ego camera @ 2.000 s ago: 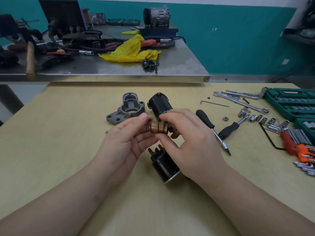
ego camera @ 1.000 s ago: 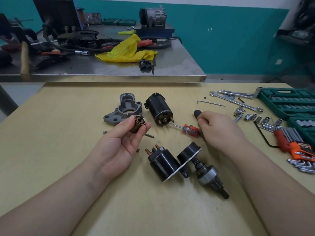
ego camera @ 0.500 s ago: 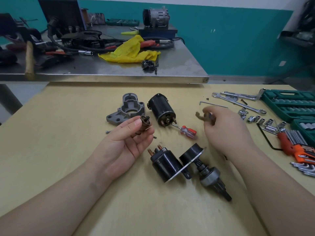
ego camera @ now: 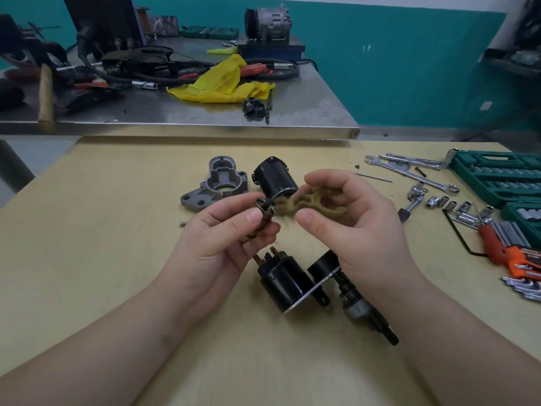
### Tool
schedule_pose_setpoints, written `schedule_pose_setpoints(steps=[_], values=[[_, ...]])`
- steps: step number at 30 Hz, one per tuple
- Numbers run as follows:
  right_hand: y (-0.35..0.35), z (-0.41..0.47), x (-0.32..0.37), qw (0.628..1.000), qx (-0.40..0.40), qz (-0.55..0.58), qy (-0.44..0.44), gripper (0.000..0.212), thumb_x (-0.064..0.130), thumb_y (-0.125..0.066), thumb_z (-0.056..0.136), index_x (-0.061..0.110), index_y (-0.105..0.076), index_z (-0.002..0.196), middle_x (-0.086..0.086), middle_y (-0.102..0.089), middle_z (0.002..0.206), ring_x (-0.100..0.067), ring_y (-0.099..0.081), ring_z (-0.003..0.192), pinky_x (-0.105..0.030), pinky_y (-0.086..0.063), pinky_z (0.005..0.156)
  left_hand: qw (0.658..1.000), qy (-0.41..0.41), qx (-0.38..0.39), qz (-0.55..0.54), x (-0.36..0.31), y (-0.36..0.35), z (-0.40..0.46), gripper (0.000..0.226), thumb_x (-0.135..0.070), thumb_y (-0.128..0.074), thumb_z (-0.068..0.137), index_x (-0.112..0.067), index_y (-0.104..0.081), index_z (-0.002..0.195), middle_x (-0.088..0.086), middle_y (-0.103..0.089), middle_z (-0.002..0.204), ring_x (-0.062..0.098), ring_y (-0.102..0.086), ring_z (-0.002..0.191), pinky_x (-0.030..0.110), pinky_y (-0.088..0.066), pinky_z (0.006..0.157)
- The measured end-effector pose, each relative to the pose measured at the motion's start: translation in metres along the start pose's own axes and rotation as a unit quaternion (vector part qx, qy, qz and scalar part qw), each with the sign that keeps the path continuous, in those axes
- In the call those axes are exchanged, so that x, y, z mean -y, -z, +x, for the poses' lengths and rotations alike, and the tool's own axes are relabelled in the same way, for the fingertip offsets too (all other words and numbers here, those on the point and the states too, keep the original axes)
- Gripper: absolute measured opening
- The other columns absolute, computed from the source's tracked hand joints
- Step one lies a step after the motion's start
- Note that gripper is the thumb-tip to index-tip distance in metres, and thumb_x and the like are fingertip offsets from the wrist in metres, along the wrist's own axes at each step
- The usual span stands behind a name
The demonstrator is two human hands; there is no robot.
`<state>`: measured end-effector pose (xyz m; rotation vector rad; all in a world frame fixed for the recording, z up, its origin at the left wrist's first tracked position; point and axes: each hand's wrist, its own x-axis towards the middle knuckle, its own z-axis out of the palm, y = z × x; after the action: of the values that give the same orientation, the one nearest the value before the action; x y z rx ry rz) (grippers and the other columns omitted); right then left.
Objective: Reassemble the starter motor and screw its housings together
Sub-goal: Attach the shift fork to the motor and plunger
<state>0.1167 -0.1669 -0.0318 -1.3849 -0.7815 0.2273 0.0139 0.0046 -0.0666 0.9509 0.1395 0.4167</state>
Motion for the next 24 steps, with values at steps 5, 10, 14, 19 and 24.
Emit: schedule_pose_setpoints(steps=[5, 10, 14, 19, 24], values=[[0.0020, -0.0024, -0.0013, 0.999, 0.023, -0.024, 0.014, 0.029, 0.019, -0.082, 0.089, 0.025, -0.071, 0.115, -0.002, -0.076, 0.107, -0.015, -0.075, 0.104, -0.024, -0.060, 0.088, 0.999, 0.005, 0.040, -0.010, -0.0030, -0.0003, -0.0018, 0.047, -0.029, -0.097, 0.070, -0.011, -0.083, 0.111, 0.013, -0.079, 0.098, 0.025, -0.076, 0.081, 0.035, -0.063, 0.080], [0.0020, -0.0033, -0.0058, 0.997, 0.037, -0.066, 0.020, 0.021, 0.028, -0.075, 0.093, 0.031, -0.072, 0.114, 0.006, -0.077, 0.103, -0.017, -0.074, 0.100, -0.028, -0.060, 0.085, 0.998, 0.022, 0.046, -0.028, -0.0021, 0.0032, -0.0014, 0.045, -0.031, -0.093, 0.076, -0.009, -0.081, 0.114, 0.014, -0.078, 0.099, 0.024, -0.075, 0.077, 0.034, -0.063, 0.077], [-0.0021, -0.0039, -0.0057, 0.997, 0.006, -0.066, 0.034, 0.013, 0.039, -0.075, 0.093, 0.028, -0.080, 0.098, 0.006, -0.076, 0.087, -0.012, -0.070, 0.080, -0.028, -0.058, 0.071, 0.998, 0.022, 0.051, -0.024, -0.0022, 0.0035, -0.0008, 0.046, -0.030, -0.095, 0.073, -0.010, -0.082, 0.112, 0.014, -0.078, 0.097, 0.023, -0.075, 0.077, 0.033, -0.063, 0.077], [0.0006, -0.0007, -0.0008, 0.999, -0.041, 0.016, -0.014, 0.015, 0.024, -0.072, 0.095, 0.019, -0.078, 0.108, -0.009, -0.072, 0.073, -0.022, -0.062, 0.061, -0.029, -0.052, 0.055, 0.999, 0.010, 0.035, -0.009, -0.0009, 0.0042, 0.0006, 0.045, -0.014, -0.098, 0.065, -0.013, -0.084, 0.108, 0.015, -0.077, 0.098, 0.023, -0.076, 0.083, 0.033, -0.063, 0.082], [0.0013, 0.0002, 0.0018, 0.999, -0.006, -0.018, -0.029, 0.011, 0.023, -0.069, 0.101, 0.018, -0.078, 0.103, -0.007, -0.071, 0.069, -0.014, -0.060, 0.059, -0.022, -0.049, 0.054, 0.999, -0.007, 0.038, 0.005, -0.0005, 0.0042, 0.0020, 0.039, -0.011, -0.094, 0.072, -0.012, -0.083, 0.109, 0.011, -0.077, 0.098, 0.021, -0.074, 0.085, 0.032, -0.062, 0.084]])
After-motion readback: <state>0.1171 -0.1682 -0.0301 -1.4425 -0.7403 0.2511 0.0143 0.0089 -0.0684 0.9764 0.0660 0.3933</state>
